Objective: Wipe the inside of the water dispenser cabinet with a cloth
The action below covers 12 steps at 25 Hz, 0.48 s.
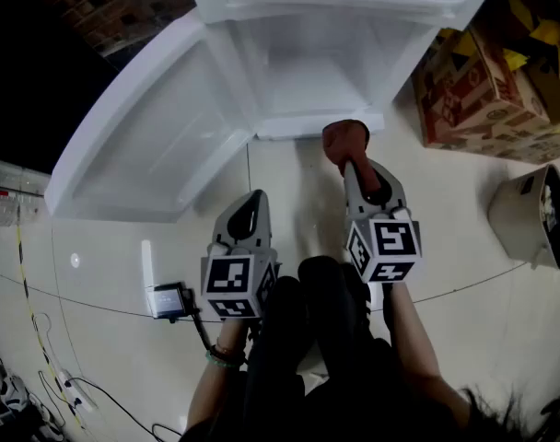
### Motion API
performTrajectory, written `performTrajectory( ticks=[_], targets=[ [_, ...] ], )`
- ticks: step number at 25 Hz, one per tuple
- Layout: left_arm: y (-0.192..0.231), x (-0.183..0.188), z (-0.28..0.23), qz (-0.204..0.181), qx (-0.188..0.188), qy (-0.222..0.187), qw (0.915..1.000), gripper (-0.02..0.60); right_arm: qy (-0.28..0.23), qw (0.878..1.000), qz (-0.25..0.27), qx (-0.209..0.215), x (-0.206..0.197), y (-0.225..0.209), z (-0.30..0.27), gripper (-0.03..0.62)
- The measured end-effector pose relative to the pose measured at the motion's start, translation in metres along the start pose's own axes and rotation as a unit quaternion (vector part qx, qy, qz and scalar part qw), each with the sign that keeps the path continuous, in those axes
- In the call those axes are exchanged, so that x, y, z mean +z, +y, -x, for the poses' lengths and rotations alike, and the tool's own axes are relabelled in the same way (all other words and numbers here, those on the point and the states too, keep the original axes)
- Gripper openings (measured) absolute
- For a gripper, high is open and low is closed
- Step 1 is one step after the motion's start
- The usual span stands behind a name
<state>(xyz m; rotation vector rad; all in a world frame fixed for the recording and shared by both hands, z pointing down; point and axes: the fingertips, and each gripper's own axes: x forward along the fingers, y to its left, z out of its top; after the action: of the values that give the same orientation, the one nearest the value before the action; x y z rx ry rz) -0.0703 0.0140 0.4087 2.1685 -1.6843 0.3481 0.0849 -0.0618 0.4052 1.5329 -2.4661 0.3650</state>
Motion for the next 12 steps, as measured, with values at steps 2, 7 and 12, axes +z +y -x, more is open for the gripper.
performTrajectory(
  ticks=[2, 7, 12],
  targets=[
    [0.004, -0.005, 0.004, 0.007, 0.000, 0.008, 0.9999, -0.014, 0.002, 1.000, -0.007, 0.000, 0.004, -0.003, -0.012, 0.078],
    [0.017, -0.010, 0.010, 0.025, 0.001, 0.015, 0.9996, -0.015, 0.009, 1.000, -0.011, 0.015, 0.019, -0.001, -0.054, 0.078],
    [0.034, -0.015, 0.018, 0.043, 0.012, 0.017, 0.9989, -0.015, 0.011, 0.998, 0.040, 0.040, 0.038, 0.014, -0.099, 0.078]
  ],
)
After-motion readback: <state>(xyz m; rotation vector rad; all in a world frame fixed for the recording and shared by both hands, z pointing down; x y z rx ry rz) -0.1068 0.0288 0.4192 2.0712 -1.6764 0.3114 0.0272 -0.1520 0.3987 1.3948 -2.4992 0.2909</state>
